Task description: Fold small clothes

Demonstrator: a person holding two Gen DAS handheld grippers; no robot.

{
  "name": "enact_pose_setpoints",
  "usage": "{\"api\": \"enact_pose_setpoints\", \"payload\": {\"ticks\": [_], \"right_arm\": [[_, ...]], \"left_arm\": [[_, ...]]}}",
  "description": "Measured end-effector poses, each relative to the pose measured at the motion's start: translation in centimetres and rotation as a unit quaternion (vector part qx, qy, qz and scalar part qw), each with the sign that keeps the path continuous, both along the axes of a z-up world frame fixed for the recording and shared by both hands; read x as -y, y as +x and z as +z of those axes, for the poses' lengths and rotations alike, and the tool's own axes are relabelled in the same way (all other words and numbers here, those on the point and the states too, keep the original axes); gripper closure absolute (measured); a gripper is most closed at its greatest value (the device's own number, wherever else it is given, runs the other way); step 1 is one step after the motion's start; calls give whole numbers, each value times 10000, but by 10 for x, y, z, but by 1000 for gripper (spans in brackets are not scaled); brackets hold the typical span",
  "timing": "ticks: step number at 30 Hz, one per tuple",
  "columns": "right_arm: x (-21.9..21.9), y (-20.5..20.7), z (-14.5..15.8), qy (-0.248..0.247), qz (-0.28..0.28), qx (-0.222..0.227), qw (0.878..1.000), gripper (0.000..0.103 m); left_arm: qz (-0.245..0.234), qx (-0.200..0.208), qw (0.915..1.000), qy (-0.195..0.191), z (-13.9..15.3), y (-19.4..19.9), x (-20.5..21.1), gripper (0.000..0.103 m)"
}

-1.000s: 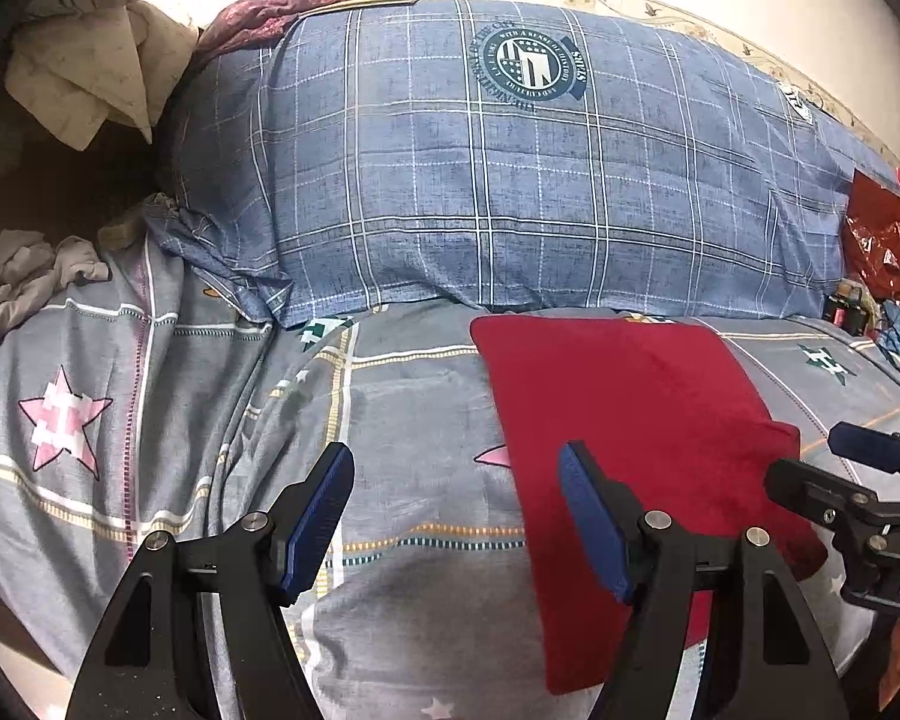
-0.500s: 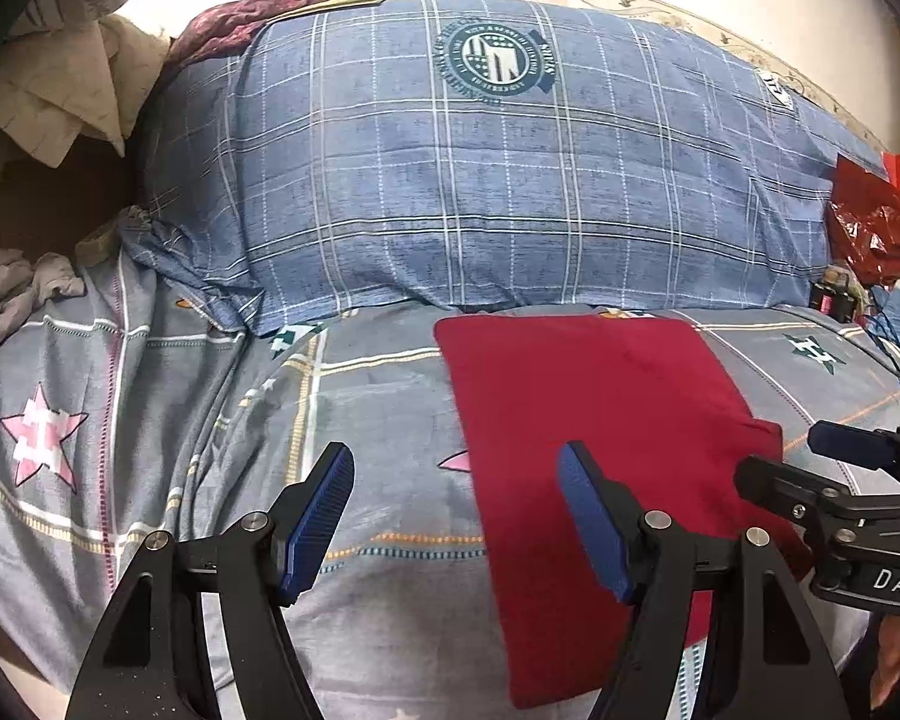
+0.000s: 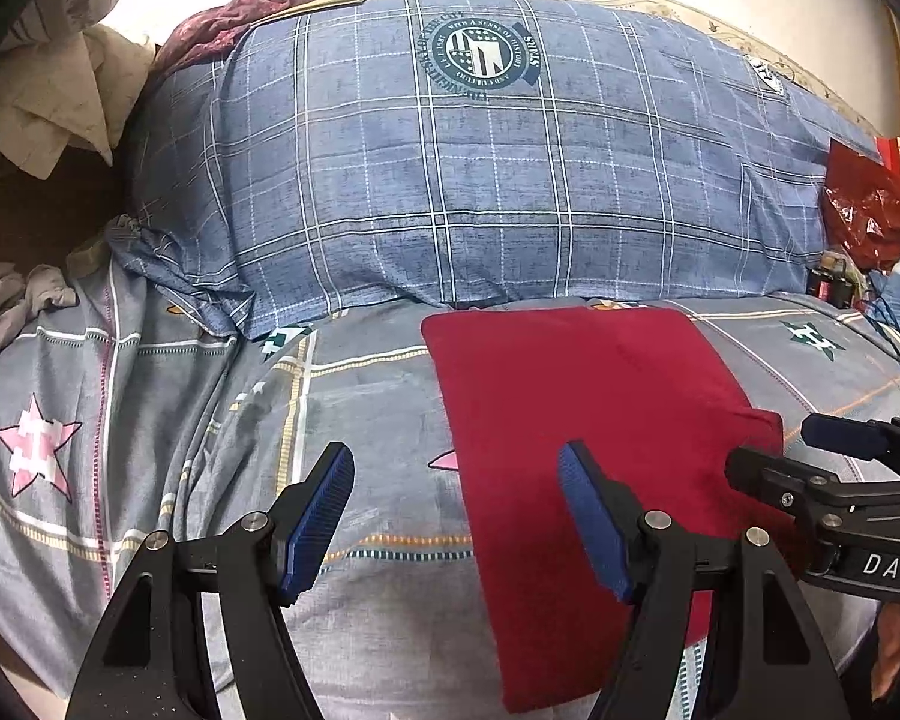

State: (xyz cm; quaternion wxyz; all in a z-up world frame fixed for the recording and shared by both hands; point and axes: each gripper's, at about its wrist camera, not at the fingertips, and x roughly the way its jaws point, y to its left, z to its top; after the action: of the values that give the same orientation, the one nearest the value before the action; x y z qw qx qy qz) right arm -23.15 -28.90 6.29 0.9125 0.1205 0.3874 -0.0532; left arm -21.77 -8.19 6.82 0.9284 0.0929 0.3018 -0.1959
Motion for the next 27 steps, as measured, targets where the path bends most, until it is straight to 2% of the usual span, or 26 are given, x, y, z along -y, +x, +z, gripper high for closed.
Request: {"api": "enact_pose_setpoints", "payload": {"ticks": [27], "right_arm": [[-15,10,-7,-45,173,-110,9998,19]], "left_arm": [[44,-44,10000,-2,-4,2,4,33]]}}
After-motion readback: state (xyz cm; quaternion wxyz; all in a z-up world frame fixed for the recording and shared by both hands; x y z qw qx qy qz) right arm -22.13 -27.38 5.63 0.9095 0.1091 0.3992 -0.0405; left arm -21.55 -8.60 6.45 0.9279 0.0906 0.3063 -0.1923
